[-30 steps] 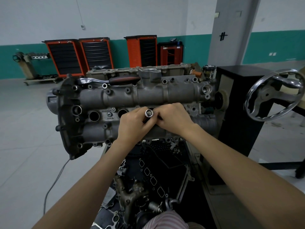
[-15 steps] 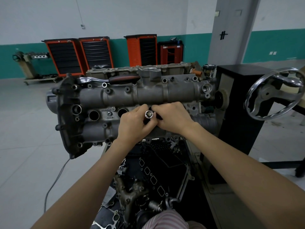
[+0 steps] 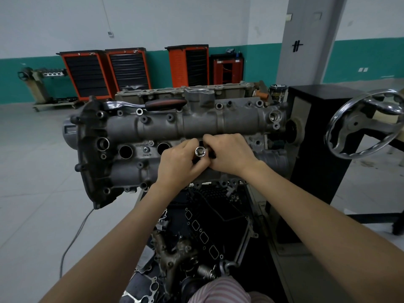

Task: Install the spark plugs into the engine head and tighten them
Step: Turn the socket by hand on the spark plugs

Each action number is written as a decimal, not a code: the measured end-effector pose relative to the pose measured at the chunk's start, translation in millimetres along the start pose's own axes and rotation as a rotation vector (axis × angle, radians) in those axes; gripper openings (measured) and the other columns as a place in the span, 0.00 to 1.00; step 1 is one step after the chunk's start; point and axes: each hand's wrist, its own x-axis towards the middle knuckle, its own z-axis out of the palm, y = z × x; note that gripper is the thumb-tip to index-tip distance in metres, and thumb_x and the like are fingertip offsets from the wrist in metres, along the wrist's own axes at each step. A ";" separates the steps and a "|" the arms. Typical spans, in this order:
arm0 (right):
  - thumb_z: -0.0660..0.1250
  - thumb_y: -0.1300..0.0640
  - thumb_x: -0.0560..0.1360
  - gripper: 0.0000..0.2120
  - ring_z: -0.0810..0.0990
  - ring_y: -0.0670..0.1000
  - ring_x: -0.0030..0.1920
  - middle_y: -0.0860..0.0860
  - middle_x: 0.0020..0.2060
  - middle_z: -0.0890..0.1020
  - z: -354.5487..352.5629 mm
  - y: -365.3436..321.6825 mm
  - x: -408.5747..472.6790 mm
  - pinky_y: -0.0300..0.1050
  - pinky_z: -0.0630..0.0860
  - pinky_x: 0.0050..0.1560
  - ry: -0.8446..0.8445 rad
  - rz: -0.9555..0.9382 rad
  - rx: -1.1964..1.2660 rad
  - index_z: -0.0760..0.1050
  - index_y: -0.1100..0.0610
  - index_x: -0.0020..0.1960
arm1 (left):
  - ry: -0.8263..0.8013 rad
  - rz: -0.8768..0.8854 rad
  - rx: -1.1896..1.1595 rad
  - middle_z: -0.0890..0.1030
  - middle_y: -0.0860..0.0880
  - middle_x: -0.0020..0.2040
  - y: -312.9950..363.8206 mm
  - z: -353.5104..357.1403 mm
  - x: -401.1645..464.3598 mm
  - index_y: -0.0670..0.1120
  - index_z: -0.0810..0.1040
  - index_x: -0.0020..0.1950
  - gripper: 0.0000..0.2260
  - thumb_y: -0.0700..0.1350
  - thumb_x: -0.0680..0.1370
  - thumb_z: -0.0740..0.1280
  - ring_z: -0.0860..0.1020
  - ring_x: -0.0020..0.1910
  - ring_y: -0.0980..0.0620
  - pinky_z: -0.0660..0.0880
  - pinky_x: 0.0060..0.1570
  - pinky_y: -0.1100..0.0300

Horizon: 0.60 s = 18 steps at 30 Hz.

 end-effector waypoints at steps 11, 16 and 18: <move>0.64 0.55 0.70 0.07 0.79 0.61 0.39 0.56 0.35 0.82 0.3 -0.1 0.6 0.44 0.62 0.33 -0.008 0.017 0.040 0.77 0.57 0.37 | 0.002 -0.019 0.002 0.75 0.45 0.27 -2.0 0.9 -0.1 0.39 0.73 0.31 0.18 0.50 0.75 0.59 0.74 0.26 0.45 0.62 0.27 0.60; 0.64 0.52 0.70 0.08 0.79 0.60 0.37 0.54 0.34 0.81 -0.4 -0.3 1.1 0.44 0.59 0.31 0.001 -0.001 0.012 0.70 0.57 0.39 | 0.003 -0.019 -0.009 0.71 0.46 0.26 -0.5 -0.7 -0.5 0.40 0.68 0.32 0.15 0.49 0.73 0.58 0.70 0.23 0.46 0.60 0.24 0.60; 0.64 0.52 0.71 0.08 0.79 0.60 0.39 0.54 0.36 0.81 0.7 1.0 0.7 0.44 0.60 0.32 -0.006 -0.014 0.010 0.72 0.57 0.40 | 0.010 -0.031 -0.018 0.71 0.46 0.26 0.8 -0.9 -0.2 0.41 0.67 0.32 0.14 0.49 0.72 0.59 0.69 0.23 0.46 0.59 0.25 0.61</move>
